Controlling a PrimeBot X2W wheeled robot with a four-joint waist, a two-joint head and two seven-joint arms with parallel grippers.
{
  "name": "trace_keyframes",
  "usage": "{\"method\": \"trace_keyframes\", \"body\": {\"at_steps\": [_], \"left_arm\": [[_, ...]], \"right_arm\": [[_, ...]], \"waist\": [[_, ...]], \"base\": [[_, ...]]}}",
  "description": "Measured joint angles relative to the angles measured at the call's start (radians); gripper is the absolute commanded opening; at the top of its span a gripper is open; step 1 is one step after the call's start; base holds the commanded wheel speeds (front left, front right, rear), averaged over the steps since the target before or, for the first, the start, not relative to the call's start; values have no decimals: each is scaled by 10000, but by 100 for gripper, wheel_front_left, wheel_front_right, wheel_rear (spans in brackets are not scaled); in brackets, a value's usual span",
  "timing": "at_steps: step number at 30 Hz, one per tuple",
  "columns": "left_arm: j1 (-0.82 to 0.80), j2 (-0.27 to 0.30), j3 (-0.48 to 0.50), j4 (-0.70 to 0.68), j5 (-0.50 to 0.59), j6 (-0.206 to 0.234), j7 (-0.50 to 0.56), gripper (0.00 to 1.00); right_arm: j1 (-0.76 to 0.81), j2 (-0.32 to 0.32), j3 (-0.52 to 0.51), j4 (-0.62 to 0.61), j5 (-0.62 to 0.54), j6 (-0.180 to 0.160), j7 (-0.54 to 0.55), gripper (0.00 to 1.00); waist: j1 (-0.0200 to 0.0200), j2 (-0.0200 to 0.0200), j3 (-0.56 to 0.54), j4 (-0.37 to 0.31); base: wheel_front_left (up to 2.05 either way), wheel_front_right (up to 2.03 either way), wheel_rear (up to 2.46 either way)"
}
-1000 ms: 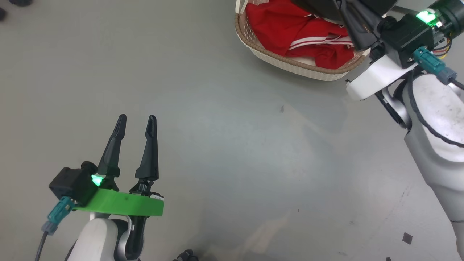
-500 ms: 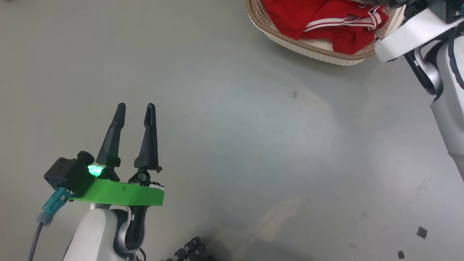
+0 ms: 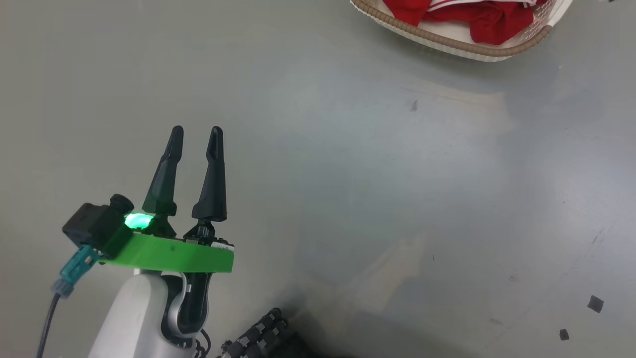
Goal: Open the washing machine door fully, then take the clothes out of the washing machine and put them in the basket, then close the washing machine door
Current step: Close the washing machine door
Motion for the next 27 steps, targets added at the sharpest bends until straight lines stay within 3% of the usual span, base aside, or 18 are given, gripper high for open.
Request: {"method": "trace_keyframes", "body": {"at_steps": [10,27], "left_arm": [[-128,-8,-435,17,-163,-2,0,100],[-344,-27,-660,144,-426,-2,0,100]], "right_arm": [[-1099,-596,-198,222,-79,2,253,0],[-2745,-965,-706,813,-188,-105,336,0]], "waist": [[0,0,521,160],[0,0,929,421]], "base": [[0,0,0],[0,0,0]]}}
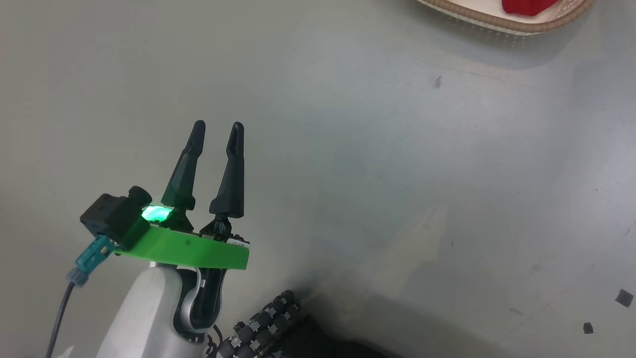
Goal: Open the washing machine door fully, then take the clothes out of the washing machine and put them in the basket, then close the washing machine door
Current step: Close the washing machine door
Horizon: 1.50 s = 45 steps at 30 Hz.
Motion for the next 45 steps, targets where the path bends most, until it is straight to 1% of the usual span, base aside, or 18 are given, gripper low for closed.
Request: {"method": "trace_keyframes", "body": {"at_steps": [3,6,15,16,24,30,33,38,42,45], "left_arm": [[-33,-2,-29,21,-4,0,0,100],[-149,-8,-81,33,-54,0,0,100],[-222,-13,-161,77,-96,0,0,100],[-222,-13,-159,82,-107,0,0,100],[-270,-15,-153,84,-121,0,0,100],[-382,-19,-111,163,-121,0,0,100],[-505,-21,35,180,-119,0,0,100],[-687,-25,412,228,58,0,0,100],[-744,-29,604,322,477,0,0,100],[-765,-27,861,408,700,0,0,100]], "right_arm": [[-345,2,-182,73,-13,-219,-38,0],[-487,-2,-236,209,-86,-353,-63,0],[-721,40,-186,531,-163,-368,-190,0],[-734,54,-188,571,-163,-420,-221,0],[-905,240,-192,838,-163,-449,-282,0],[-895,311,-146,1187,-161,-453,-679,0],[-601,305,-159,1442,-138,-537,-897,0],[526,426,-102,1845,25,-537,-1147,0],[1507,775,144,1948,81,-510,-1246,0],[1902,1120,138,1933,272,-510,-1319,0]], "waist": [[0,0,71,0],[0,0,117,16],[0,0,207,59],[0,0,209,59],[-1,0,242,31],[-1,0,192,-12],[-1,0,49,-49],[-1,0,-317,-185],[0,0,-708,-398],[-1,0,-1025,-637]], "base": [[0,0,0],[0,0,0],[0,0,0],[0,0,0],[0,0,0],[0,0,0],[0,0,0],[0,0,0],[0,0,0],[0,0,0]]}}
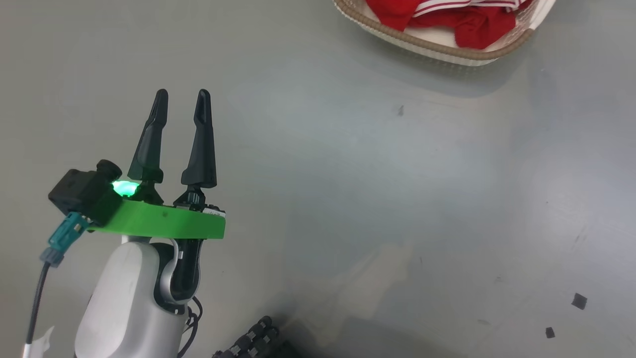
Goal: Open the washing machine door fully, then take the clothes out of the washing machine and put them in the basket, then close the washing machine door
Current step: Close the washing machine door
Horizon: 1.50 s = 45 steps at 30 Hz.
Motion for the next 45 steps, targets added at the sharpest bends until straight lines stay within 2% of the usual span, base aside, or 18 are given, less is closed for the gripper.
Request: {"method": "trace_keyframes", "body": {"at_steps": [6,12,16,27,34,45], "left_arm": [[-4,12,-50,259,602,0,0,100],[72,290,194,424,750,0,0,100],[307,408,472,483,849,0,0,100],[1709,545,1093,700,1001,0,0,100],[2583,573,1496,541,1076,0,0,100],[3494,569,1760,242,1183,0,0,100]], "right_arm": [[984,669,-301,-272,560,-29,-17,0],[1945,1335,-594,-1312,878,-167,-17,0],[2614,1455,-727,-1582,901,-205,-17,0],[5417,1641,-1611,-2201,1195,-631,-17,0],[7043,1764,-1785,-2562,1250,-635,-15,0],[8705,1929,-1962,-3465,1220,-723,-15,0]], "waist": [[0,0,-775,-774],[0,0,-1518,-1518],[0,0,-1907,-1907],[0,1,-3483,-3249],[0,0,-4533,-3989],[-1,1,-5708,-5134]], "base": [[0,0,0],[0,0,0],[0,0,0],[0,0,0],[0,0,0],[0,0,0]]}}
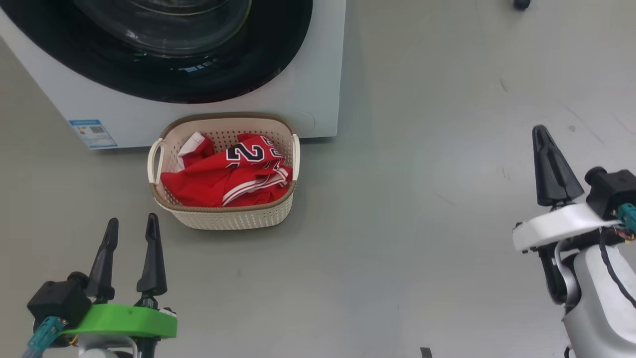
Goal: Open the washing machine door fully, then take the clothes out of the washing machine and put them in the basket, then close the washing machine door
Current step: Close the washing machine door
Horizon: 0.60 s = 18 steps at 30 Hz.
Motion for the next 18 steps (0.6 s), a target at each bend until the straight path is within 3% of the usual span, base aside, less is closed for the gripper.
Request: {"method": "trace_keyframes", "body": {"at_steps": [7,16,17,18], "left_arm": [[234,-33,-79,-157,150,0,0,100],[563,-92,-46,-71,159,0,0,100],[594,-109,-13,-40,159,0,0,100],[617,-117,2,-15,159,0,0,100]], "right_arm": [[1179,71,-477,-606,-6,-255,0,0],[2034,192,-729,-1289,-88,-265,0,0],[2125,194,-736,-1342,-119,-274,0,9],[2203,199,-765,-1396,-201,-328,0,44]], "waist": [[0,0,-478,-382],[0,0,-651,-428],[0,0,-659,-418],[0,0,-667,-407]], "base": [[0,0,0],[0,0,0],[0,0,0],[0,0,0]]}}
